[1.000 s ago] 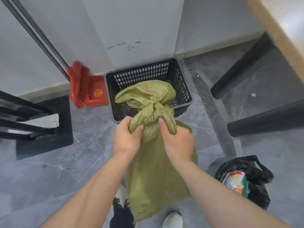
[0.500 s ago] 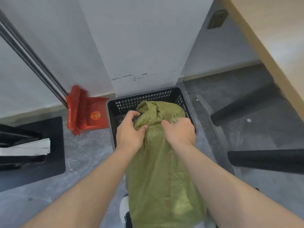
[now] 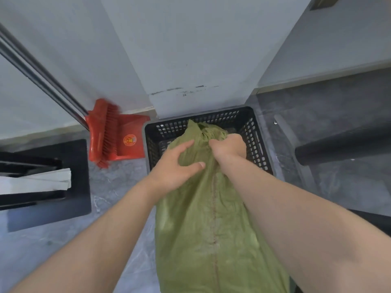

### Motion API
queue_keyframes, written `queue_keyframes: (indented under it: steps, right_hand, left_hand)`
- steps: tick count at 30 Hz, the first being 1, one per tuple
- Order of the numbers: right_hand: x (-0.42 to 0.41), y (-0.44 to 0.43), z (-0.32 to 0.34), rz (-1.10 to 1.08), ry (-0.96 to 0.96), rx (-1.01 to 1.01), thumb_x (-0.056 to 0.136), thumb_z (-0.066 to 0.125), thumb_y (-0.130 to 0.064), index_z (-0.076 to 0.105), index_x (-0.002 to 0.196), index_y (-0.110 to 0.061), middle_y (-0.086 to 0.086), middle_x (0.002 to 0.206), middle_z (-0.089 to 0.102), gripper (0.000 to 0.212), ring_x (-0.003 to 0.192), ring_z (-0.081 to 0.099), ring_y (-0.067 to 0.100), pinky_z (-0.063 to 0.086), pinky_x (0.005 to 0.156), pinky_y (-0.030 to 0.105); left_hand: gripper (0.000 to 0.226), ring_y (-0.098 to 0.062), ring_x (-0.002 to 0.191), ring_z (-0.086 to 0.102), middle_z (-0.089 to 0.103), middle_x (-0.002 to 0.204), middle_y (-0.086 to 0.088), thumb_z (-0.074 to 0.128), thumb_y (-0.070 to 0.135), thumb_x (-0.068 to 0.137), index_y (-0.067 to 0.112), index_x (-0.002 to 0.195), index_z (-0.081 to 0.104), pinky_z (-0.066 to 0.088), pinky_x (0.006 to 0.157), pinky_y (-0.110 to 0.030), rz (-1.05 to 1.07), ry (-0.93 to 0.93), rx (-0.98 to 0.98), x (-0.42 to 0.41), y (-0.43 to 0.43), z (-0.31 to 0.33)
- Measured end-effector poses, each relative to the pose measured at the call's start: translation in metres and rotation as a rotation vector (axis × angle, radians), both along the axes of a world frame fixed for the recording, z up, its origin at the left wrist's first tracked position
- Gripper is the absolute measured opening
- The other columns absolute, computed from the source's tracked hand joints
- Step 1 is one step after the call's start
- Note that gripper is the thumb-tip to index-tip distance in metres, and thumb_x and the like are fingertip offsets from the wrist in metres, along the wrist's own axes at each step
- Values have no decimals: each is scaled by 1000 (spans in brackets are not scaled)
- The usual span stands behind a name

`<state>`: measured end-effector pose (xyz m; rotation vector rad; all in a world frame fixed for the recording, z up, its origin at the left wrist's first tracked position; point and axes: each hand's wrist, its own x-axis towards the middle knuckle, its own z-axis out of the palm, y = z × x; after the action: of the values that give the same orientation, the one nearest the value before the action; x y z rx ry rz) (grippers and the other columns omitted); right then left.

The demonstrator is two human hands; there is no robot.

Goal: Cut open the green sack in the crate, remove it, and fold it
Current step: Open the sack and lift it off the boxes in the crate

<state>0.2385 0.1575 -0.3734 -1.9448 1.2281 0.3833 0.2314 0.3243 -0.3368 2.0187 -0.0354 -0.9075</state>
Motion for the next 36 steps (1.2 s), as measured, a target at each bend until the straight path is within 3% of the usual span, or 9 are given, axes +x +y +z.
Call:
queue_keyframes:
  steps: [3, 6, 11, 15, 20, 24, 28, 33, 36]
  right_hand:
    - [25, -8, -26, 3, -1, 23, 85, 73, -33, 71, 102, -10, 10, 103, 72, 29, 92, 70, 32, 61, 81, 39]
    - [45, -19, -47, 24, 29, 31, 84, 75, -37, 72, 108, -9, 11, 107, 72, 37, 97, 71, 32, 61, 84, 40]
    - [71, -39, -68, 12, 54, 82, 86, 76, -50, 66, 121, -7, 11, 118, 70, 56, 106, 68, 32, 58, 87, 38]
    - [92, -47, -68, 80, 31, 135, 90, 72, -47, 65, 122, -8, 7, 111, 71, 51, 103, 68, 27, 56, 82, 32]
    - [92, -58, -52, 425, -14, 291, 86, 70, -26, 70, 112, -20, -2, 103, 71, 26, 95, 68, 18, 55, 88, 30]
    - [94, -74, -25, 779, 64, 251, 94, 67, -31, 68, 128, -12, 6, 127, 68, 39, 117, 63, 23, 47, 101, 33]
    - [95, -92, -12, 978, 274, 180, 96, 53, -63, 66, 136, -12, 8, 141, 61, 66, 124, 59, 28, 47, 104, 34]
    - [76, -135, -8, 654, 262, 163, 95, 37, -75, 49, 151, -11, 12, 157, 46, 86, 137, 50, 34, 41, 109, 41]
    - [45, -153, -11, 306, 252, 407, 92, 30, -81, 53, 146, -23, 11, 140, 61, 82, 116, 63, 35, 51, 98, 50]
  left_hand:
    - [91, 0, 144, 27, 31, 158, 13, 89, 52, 72, 55, 149, 42, 20, 118, -24, -19, 112, 31, -1, 9, -4]
    - [99, -15, 155, 17, 16, 165, 7, 93, 59, 54, 63, 141, 46, 15, 126, -35, -73, 242, 88, -6, 13, 2]
    - [132, -22, 158, 8, -20, 168, 13, 92, 72, 42, 79, 144, 9, 20, 124, -43, -338, 503, 280, -1, 15, 21]
    - [133, -26, 156, 21, -1, 171, 2, 91, 71, 48, 68, 152, 9, 25, 124, -43, -290, 461, 341, 14, 0, 19]
    - [124, -19, 134, 56, 55, 147, -2, 78, 90, 40, 47, 150, 44, 41, 117, -38, -46, 180, 343, 45, -14, -5]
    - [89, -43, 135, 46, 41, 145, -20, 61, 82, 76, 47, 153, 35, 36, 115, -46, 6, 74, 582, 57, -37, -2]
    - [93, -44, 146, 35, 15, 162, -18, 48, 87, 80, 50, 160, 19, 27, 120, -47, -12, 216, 552, 54, -45, 24]
    - [130, -30, 154, 21, 8, 169, 2, 57, 103, 37, 61, 155, 22, 22, 122, -47, -152, 397, 402, 45, -13, 53]
    - [137, -23, 156, 17, 6, 168, 17, 79, 90, 24, 70, 148, 24, 28, 123, -51, -140, 476, 255, 43, 4, 58]
